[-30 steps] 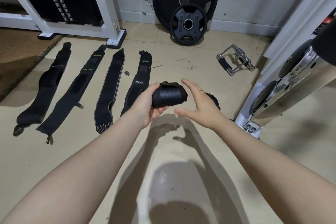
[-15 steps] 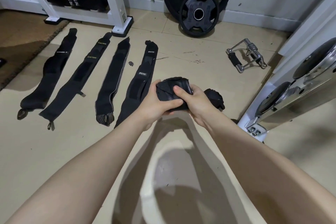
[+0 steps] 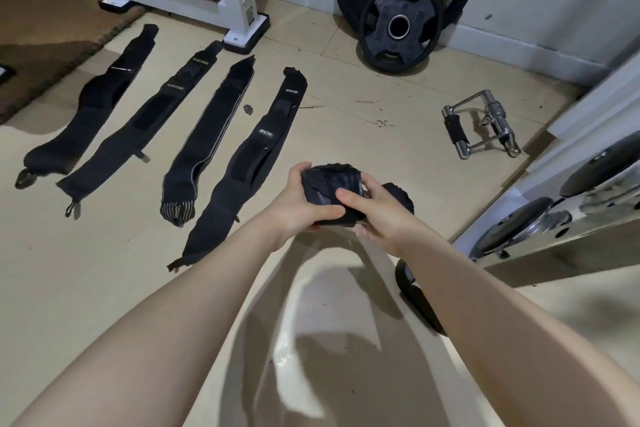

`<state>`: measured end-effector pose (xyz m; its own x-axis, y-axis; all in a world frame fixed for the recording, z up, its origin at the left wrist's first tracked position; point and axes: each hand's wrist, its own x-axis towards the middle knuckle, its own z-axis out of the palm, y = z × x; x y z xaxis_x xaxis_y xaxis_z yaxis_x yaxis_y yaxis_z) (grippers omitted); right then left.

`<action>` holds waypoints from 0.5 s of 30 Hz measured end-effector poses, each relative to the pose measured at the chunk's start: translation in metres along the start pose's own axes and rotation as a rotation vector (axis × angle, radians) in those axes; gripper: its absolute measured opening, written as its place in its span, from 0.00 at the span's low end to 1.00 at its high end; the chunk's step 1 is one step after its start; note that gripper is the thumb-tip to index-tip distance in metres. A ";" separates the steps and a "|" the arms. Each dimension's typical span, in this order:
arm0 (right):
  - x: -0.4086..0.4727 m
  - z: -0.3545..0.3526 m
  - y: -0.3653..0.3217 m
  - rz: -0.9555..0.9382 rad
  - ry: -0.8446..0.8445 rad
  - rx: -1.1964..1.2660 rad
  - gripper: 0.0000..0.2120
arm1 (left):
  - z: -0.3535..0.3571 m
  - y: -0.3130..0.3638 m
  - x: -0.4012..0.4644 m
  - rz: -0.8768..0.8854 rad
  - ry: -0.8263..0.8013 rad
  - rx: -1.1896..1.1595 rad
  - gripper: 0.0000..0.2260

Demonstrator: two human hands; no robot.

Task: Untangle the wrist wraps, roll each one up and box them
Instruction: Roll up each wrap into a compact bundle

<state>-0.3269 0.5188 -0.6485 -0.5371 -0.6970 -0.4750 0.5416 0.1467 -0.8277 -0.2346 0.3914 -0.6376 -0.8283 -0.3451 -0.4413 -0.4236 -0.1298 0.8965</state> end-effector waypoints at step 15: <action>0.113 -0.061 0.101 0.021 0.356 -0.119 0.32 | 0.001 -0.074 0.120 -0.035 -0.103 0.399 0.38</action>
<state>-0.3729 0.4974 -0.8039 -0.7288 -0.4088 -0.5493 0.4876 0.2534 -0.8355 -0.3031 0.3610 -0.7572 -0.8346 -0.2495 -0.4911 -0.5444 0.2374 0.8046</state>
